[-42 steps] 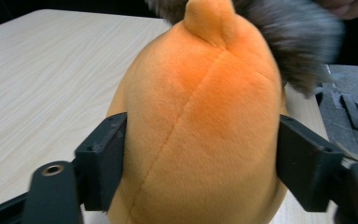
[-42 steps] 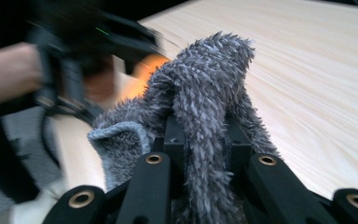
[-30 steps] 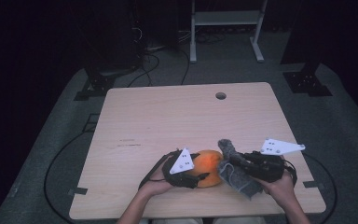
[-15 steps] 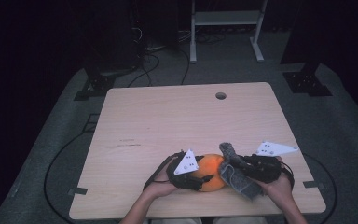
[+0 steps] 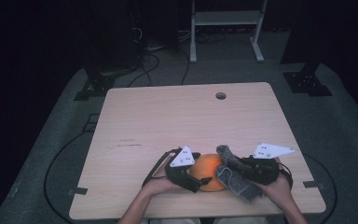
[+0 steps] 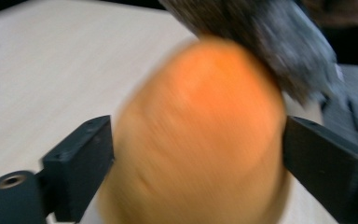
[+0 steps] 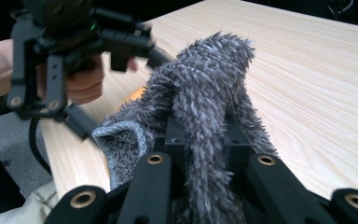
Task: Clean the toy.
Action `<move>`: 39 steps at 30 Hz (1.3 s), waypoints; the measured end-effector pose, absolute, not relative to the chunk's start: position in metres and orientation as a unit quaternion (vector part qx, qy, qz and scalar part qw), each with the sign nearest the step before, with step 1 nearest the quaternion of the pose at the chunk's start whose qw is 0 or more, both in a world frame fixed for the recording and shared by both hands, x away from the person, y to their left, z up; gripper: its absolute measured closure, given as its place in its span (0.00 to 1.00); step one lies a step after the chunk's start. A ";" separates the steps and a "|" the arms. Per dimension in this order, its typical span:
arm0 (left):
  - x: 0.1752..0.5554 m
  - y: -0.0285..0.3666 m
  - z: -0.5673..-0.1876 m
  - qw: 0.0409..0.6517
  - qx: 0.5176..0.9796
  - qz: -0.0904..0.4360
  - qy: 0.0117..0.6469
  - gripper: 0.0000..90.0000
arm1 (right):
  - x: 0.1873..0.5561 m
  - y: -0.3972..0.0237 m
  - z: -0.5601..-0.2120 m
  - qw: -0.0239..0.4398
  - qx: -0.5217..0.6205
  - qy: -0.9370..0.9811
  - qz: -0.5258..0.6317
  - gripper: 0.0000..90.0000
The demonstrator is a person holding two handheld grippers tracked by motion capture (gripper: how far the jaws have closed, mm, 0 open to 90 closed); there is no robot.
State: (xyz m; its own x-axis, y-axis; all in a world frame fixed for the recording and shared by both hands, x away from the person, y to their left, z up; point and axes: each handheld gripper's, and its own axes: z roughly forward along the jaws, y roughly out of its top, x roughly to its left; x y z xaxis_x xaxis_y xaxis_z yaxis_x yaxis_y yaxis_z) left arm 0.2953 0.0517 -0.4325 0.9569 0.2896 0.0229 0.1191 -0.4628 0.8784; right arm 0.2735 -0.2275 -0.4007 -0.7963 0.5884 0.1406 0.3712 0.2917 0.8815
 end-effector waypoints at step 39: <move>0.301 0.041 -0.445 0.513 0.844 0.036 0.155 0.06 | 0.279 -0.266 -0.413 0.070 0.330 0.792 0.510 0.84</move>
